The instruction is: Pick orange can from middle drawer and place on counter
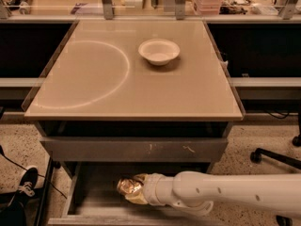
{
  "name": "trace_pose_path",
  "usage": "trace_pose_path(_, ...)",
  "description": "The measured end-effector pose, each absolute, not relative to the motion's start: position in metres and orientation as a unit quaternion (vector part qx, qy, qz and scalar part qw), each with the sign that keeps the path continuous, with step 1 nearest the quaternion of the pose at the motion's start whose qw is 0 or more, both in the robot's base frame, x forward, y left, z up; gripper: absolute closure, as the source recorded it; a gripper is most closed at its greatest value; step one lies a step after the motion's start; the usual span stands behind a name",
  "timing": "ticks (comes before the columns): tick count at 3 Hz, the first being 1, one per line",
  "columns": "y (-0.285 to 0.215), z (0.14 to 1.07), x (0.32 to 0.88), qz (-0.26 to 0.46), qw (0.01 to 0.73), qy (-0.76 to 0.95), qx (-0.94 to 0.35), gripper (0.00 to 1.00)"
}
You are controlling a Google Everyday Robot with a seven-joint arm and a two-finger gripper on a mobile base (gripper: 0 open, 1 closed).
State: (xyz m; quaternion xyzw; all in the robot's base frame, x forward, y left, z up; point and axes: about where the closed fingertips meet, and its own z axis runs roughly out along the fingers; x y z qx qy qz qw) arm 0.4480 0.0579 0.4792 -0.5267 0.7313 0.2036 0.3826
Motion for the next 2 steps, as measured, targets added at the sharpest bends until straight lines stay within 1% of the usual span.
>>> trace_pose_path(1,0.058,0.535,0.406,0.204,0.414,0.694,-0.553,1.00)
trace_pose_path(2,0.070,0.583,0.366,0.194,0.449,0.645,-0.587,1.00)
